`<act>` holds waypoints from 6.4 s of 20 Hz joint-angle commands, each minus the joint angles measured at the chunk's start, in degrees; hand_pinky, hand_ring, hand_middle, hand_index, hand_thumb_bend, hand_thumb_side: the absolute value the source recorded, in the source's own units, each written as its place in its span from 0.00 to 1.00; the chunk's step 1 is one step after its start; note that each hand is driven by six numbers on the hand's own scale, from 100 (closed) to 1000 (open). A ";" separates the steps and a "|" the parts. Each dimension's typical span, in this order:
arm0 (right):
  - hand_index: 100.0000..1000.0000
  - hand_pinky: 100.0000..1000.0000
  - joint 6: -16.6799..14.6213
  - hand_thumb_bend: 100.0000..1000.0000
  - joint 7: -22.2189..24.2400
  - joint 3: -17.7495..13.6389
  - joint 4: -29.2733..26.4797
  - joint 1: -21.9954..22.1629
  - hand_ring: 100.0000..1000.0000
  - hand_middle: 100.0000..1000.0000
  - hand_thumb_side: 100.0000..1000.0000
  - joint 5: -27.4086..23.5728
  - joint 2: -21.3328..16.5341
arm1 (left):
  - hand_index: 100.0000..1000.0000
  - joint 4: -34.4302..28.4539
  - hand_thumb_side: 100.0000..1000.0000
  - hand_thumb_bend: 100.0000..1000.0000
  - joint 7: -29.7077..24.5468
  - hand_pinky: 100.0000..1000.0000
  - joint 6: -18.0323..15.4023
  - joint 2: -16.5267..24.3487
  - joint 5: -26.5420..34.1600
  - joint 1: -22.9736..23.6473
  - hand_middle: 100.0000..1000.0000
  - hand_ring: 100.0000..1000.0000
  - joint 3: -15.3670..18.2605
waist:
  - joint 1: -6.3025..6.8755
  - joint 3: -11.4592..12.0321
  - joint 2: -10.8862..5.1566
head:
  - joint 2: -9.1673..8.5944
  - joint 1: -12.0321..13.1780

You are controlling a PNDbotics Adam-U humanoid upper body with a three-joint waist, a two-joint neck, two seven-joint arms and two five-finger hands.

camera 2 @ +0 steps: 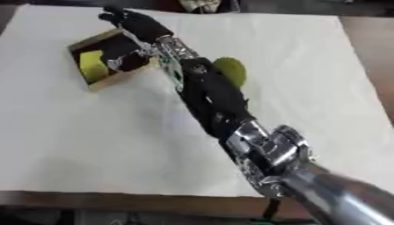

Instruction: Pick up objects on the table and place them in the box.

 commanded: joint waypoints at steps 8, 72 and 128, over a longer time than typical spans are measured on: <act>0.98 0.77 -6.04 0.11 11.92 5.57 -8.70 -0.97 0.89 0.94 0.46 -15.28 -10.16 | 0.74 -0.65 0.69 0.00 1.14 0.64 0.21 0.93 -0.62 0.88 0.54 0.54 1.58 | 0.35 -5.24 -2.42 | 0.27 2.84; 0.49 0.66 -0.05 0.00 9.72 2.42 -4.67 -2.36 0.64 0.39 0.00 -3.12 -5.60 | 0.74 -0.57 0.68 0.00 0.09 0.63 0.03 0.57 -0.43 0.51 0.54 0.54 0.30 | 0.66 -2.79 -2.12 | 0.27 0.34; 0.83 0.64 -0.05 0.00 -14.82 0.65 -39.01 25.72 0.71 0.71 0.08 -13.08 -18.76 | 0.73 -0.22 0.69 0.00 2.06 0.64 0.43 1.85 -1.56 1.95 0.55 0.55 2.54 | 1.32 -15.65 -3.27 | 0.27 9.33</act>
